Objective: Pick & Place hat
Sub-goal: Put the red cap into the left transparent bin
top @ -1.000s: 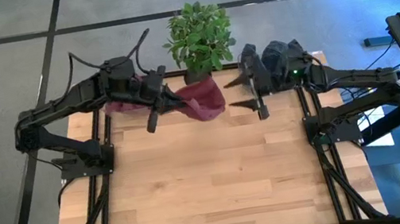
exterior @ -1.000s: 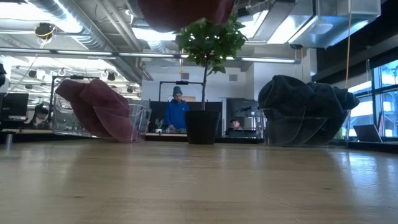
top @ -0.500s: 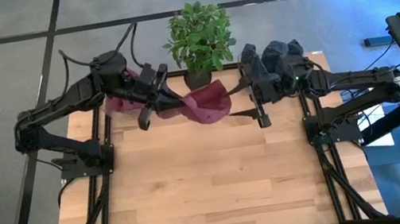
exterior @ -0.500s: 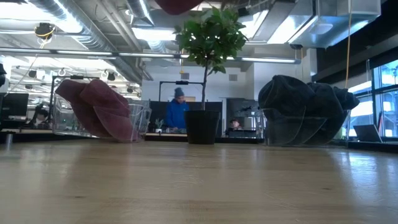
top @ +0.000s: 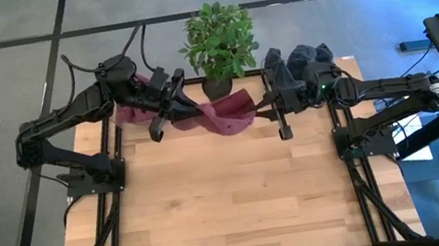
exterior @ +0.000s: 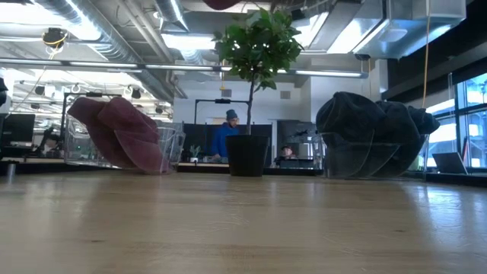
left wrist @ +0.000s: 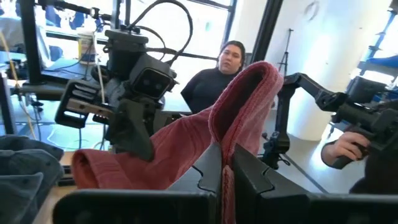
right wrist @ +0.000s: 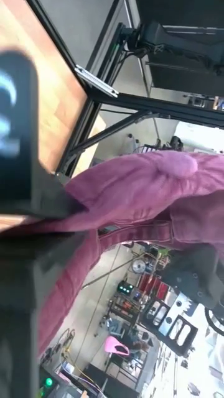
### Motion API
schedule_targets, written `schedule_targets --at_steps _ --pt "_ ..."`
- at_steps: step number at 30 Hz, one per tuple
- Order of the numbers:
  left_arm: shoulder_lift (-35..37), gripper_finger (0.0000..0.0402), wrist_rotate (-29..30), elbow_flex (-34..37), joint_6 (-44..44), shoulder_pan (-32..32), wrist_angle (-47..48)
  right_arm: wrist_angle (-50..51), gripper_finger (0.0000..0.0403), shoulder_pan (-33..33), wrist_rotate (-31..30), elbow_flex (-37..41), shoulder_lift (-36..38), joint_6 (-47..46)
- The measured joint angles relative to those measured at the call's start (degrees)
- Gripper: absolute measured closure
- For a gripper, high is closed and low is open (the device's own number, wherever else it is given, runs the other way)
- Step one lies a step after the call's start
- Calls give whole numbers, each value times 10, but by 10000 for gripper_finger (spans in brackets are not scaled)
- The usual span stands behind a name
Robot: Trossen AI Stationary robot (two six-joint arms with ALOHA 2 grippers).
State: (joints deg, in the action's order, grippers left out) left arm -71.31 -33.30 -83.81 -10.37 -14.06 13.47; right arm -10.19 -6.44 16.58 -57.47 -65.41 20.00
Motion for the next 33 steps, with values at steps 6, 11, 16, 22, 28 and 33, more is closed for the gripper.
schedule_targets --at_steps 6,11,16,22,28,33 --pt "2 370 18 0 9 -8 3 36 393 0 -11 -14 8 -38" --pt "16 353 19 0 8 -30 43 157 396 0 -12 -70 9 -45" --pt "20 305 19 0 17 -50 90 261 398 0 -41 -119 9 -47" --pt "21 237 21 0 57 -75 138 340 399 0 -65 -152 2 -77" --pt "6 205 28 0 120 -65 139 350 399 0 -65 -152 -43 -94" --pt "-14 200 56 0 89 -60 163 293 399 0 -66 -152 -85 -95"
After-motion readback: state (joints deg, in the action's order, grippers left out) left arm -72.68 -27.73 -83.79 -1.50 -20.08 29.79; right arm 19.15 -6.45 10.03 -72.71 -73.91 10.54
